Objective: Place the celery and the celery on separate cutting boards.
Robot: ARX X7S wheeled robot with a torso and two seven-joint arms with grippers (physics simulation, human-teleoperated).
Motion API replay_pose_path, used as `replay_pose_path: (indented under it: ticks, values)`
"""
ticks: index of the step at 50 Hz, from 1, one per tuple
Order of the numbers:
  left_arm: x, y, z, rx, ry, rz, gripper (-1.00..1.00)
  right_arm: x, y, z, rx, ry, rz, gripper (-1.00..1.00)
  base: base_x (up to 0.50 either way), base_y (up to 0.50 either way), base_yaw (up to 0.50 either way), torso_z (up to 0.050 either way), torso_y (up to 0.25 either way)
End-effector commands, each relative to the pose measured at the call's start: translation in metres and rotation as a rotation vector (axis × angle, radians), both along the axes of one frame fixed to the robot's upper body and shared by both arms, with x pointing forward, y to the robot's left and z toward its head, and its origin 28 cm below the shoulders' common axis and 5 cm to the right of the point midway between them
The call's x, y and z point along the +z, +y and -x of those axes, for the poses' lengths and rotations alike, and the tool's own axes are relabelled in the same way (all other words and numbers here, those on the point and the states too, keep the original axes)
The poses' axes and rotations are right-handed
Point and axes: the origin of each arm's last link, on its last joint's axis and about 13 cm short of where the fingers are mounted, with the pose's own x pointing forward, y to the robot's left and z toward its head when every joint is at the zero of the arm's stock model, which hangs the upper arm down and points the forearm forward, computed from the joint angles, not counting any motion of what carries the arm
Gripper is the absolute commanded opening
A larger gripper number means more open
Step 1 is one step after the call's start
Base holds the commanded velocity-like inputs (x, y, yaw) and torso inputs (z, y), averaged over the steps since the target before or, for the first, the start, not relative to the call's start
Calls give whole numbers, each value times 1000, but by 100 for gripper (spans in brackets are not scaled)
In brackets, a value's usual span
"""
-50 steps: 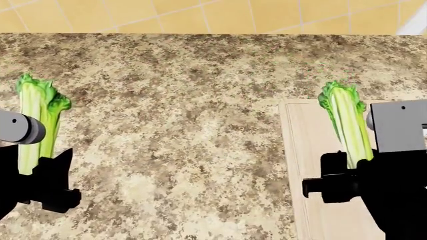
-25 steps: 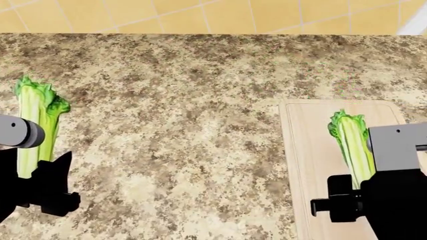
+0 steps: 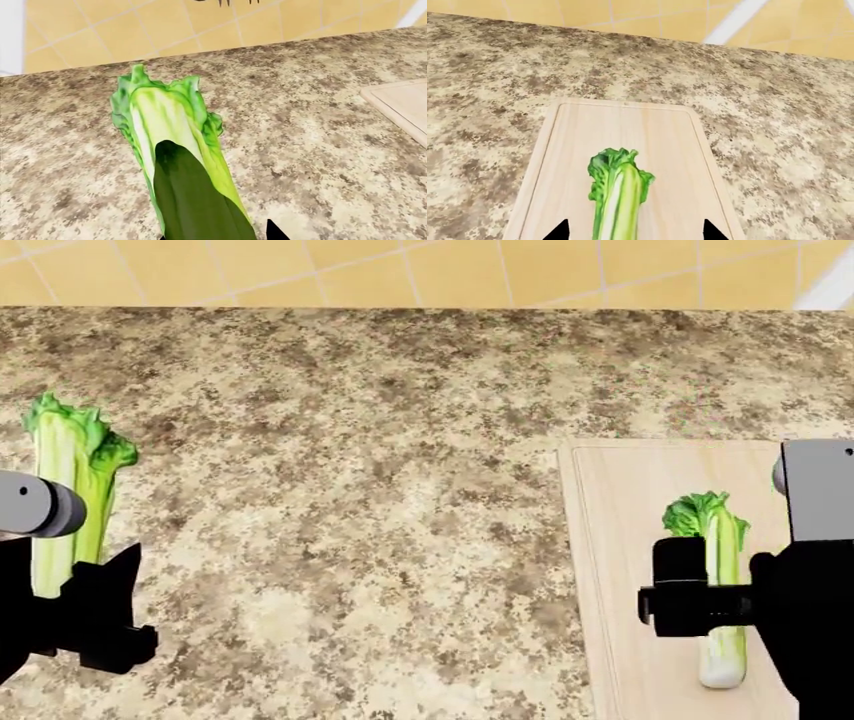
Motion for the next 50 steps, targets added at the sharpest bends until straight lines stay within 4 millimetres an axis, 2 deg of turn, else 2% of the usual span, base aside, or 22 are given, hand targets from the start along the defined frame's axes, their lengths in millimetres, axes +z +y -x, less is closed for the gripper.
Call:
replay_pose_path:
  ticks: [1, 2, 3, 8, 14, 17, 22, 29, 50]
  values:
    - [7, 2, -1, -14, -34, 77, -100, 34, 1, 13, 27, -192, -52, 100, 0, 0, 0, 0, 0]
    - [8, 3, 0, -14, -37, 78, -100, 36, 1, 16, 26, -233, -60, 100, 0, 0, 0, 0, 0]
    - [9, 4, 0, -18, -54, 78, -100, 41, -1, 17, -4, -349, -84, 100, 0, 0, 0, 0, 0]
    - [15, 5, 1, -10, -86, 66, -100, 36, -5, 20, 45, -370, -119, 100, 0, 0, 0, 0, 0]
    - [14, 12, 4, -5, -94, 63, -100, 28, -7, 22, 69, -376, -13, 100, 0, 0, 0, 0, 2]
    - [16, 16, 7, -5, -101, 63, -100, 33, -7, 19, 59, -387, -54, 100, 0, 83, 0, 0, 0]
    - [19, 17, 7, 2, -106, 52, -100, 39, -5, 19, 81, -388, -66, 100, 0, 500, 0, 0, 0]
    - [25, 22, 7, 11, -110, 64, -100, 34, -6, 18, 95, -376, -65, 100, 0, 500, 0, 0, 0]
    - [20, 23, 8, 14, -96, 69, -100, 39, -7, 20, 92, -370, -72, 100, 0, 500, 0, 0, 0]
